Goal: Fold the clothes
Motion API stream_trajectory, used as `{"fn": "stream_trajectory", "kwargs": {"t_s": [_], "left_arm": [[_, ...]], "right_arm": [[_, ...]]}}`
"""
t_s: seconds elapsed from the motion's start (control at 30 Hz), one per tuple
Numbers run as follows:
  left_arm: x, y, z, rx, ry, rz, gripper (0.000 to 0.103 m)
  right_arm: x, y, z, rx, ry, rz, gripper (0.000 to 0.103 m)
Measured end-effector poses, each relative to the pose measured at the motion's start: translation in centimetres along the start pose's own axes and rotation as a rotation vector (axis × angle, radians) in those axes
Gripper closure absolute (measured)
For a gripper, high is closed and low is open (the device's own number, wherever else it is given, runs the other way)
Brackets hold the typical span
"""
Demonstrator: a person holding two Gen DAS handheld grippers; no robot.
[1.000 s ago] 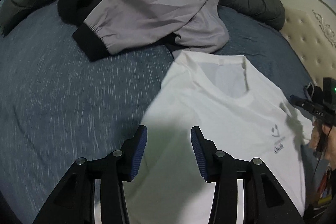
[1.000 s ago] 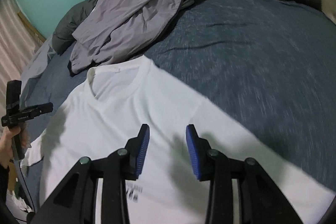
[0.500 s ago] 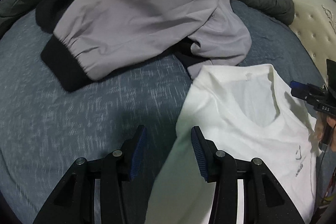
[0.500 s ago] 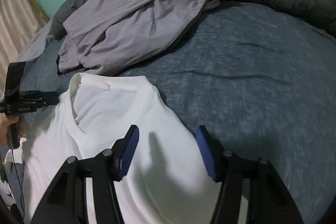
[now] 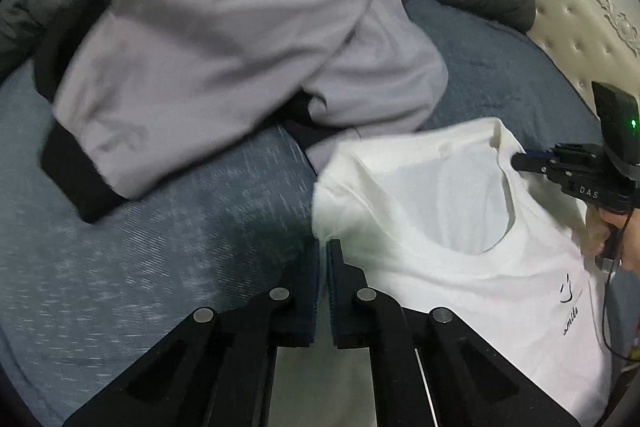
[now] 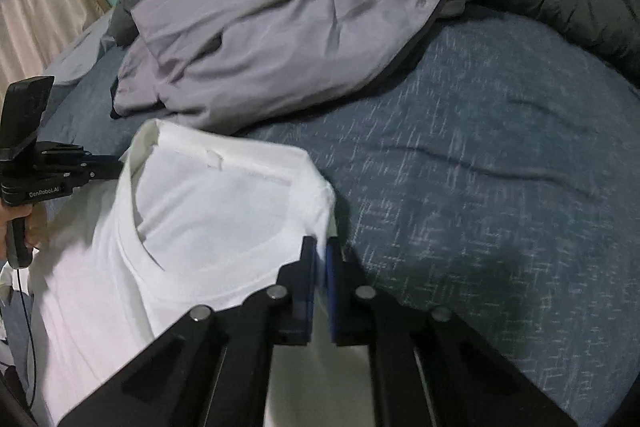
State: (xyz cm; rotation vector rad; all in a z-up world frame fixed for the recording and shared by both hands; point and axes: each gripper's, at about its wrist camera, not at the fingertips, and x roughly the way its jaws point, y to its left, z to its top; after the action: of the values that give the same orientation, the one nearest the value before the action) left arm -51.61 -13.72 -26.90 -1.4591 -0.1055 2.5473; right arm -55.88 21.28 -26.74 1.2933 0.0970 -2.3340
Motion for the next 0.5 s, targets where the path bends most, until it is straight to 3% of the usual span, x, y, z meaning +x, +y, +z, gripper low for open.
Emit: {"fn": "stream_trajectory", "kwargs": {"t_s": [0.23,0.5], "left_arm": [[-3.5,-0.4,2.7,0.034,-0.091,0.091,0.100],[-1.3,-0.4,4.5,0.027,-0.051,0.125,0.100]], "right_arm": [[-3.0,-0.3,1.4,0.021,-0.129,-0.098,0.100],[-1.5,-1.7,2.7,0.061,-0.094,-0.152,0.100]]}}
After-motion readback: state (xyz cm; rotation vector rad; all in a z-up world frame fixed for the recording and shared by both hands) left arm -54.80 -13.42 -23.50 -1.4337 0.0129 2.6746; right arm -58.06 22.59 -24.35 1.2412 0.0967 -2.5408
